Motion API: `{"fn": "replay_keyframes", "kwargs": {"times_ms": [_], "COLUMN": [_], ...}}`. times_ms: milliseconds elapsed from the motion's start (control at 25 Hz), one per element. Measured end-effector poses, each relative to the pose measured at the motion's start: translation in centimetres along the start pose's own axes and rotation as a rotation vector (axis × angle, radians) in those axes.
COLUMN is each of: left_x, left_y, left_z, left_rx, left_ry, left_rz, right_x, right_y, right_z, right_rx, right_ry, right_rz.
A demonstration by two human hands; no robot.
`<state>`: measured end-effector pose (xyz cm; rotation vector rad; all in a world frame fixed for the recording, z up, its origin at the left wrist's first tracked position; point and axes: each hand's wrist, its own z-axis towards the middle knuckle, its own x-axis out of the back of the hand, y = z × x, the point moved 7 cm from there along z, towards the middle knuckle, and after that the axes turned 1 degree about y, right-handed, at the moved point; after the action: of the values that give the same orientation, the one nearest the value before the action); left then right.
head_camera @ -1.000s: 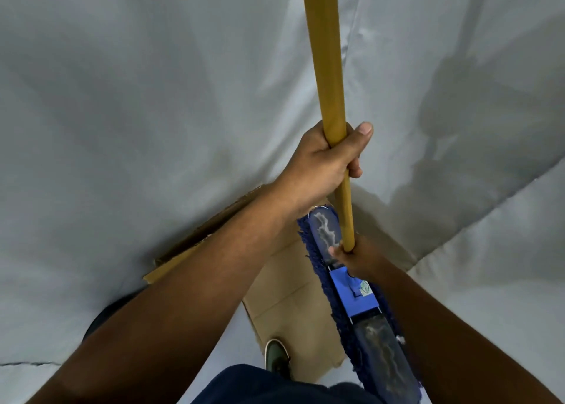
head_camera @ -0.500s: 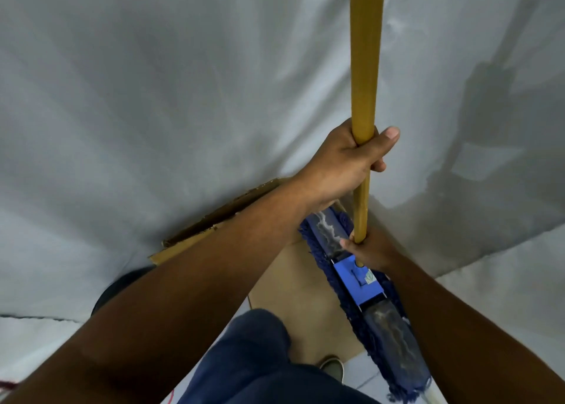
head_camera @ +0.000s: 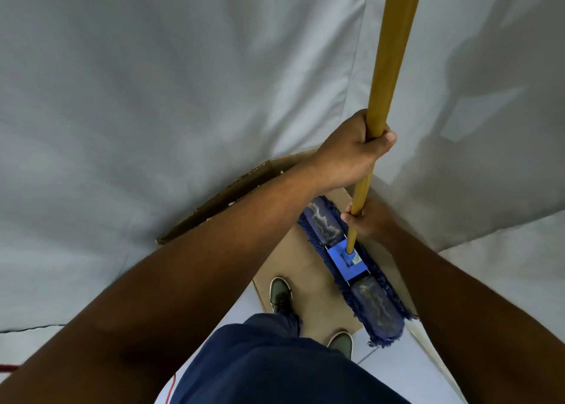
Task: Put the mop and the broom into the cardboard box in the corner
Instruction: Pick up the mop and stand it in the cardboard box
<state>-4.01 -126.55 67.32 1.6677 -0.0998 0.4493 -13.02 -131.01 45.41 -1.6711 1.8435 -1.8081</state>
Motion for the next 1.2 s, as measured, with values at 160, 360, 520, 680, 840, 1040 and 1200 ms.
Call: {"fn": "replay_keyframes", "kwargs": {"times_ms": [160,360,520,680,840,1040,1200], "left_x": [0.1,-0.4,-0.9,-0.6,-0.9,-0.7,-1.1], "left_y": [-0.5,-2.5,-3.6,-3.9,-4.6,-4.6,-4.3], "left_z": [2.4,5.1,6.5,8.4,9.1,10.8,12.6], "left_rx": [-0.014,0.005,-0.014,-0.026,-0.021,-0.020,-0.018], "left_ry": [-0.006,-0.049,-0.062,-0.045,-0.054,-0.058,-0.063], "left_rz": [0.055,0.113,0.122,0.118,0.132,0.122,0.164], "right_x": [0.5,0.6,1.1,1.6,1.4,2.1,3.3], "right_y": [0.8,0.8,0.9,1.0,1.6,1.4,1.1], "right_z": [1.2,3.0,3.9,5.2,5.7,6.3,6.7], "right_rx": [-0.098,-0.160,-0.221,-0.253,-0.287,-0.309,-0.367], "right_ry": [0.071,0.094,0.129,0.140,0.137,0.159,0.208], "right_rz": [0.017,0.021,0.020,-0.002,-0.038,-0.092,-0.146]}}
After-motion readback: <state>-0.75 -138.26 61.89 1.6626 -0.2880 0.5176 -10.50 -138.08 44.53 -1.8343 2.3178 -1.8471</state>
